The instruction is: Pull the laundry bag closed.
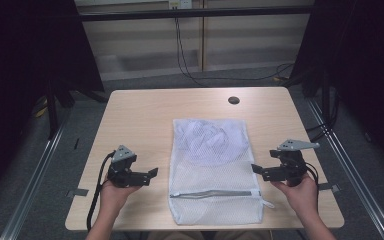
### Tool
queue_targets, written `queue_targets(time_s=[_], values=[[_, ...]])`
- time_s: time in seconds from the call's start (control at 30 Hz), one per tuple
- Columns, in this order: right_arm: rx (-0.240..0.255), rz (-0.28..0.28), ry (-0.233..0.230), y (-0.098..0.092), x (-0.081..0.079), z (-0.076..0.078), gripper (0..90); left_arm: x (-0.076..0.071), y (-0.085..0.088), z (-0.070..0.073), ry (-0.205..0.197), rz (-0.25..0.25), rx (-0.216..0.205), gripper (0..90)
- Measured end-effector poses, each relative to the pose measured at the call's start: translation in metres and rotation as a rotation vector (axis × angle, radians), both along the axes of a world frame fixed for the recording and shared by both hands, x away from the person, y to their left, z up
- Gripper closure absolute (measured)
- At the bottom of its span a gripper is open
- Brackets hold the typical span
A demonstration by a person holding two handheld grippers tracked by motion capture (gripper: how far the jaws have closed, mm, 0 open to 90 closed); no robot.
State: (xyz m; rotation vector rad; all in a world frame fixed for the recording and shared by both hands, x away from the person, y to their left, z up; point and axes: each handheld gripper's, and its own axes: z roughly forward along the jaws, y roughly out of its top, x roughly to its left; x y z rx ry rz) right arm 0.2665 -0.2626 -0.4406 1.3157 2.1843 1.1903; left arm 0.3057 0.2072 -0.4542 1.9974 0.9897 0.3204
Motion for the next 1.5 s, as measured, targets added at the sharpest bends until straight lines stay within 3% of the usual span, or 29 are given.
queue_targets(time_s=[0.1,0.2,0.33,0.43,0.57,0.6,0.67,0.8,1.2,1.5], values=[[-0.002,0.023,0.025,0.01,0.001,0.001,4.7,0.0,-0.002,0.001,-0.006,-0.021,-0.004,4.5],[0.014,0.065,0.075,0.019,0.004,-0.001,7.5,-0.001,-0.004,0.0,0.004,-0.044,0.011,4.3],[0.044,0.088,0.081,0.03,0.006,0.002,8.0,-0.004,-0.002,-0.002,0.014,-0.058,0.017,3.9],[0.03,0.101,0.079,0.04,0.006,0.004,8.6,-0.002,-0.002,-0.004,0.062,-0.086,0.006,4.1],[0.024,0.119,0.077,0.05,0.007,0.005,8.1,0.0,0.0,-0.004,0.089,-0.091,-0.007,4.3],[0.021,0.123,0.077,0.052,0.007,0.005,7.7,0.0,0.001,-0.004,0.09,-0.103,-0.018,5.5],[0.006,0.143,0.095,0.064,0.008,0.003,7.4,-0.001,0.002,-0.002,0.056,-0.099,-0.003,5.7],[0.001,0.159,0.12,0.074,0.007,0.001,7.3,-0.001,0.003,-0.002,0.039,-0.099,0.006,6.0],[0.0,0.177,0.139,0.096,0.009,0.0,9.1,0.002,0.007,-0.001,0.075,-0.079,-0.017,5.6],[0.002,0.188,0.143,0.105,0.01,-0.001,10.6,0.001,0.008,0.0,0.075,-0.086,-0.019,4.7]])
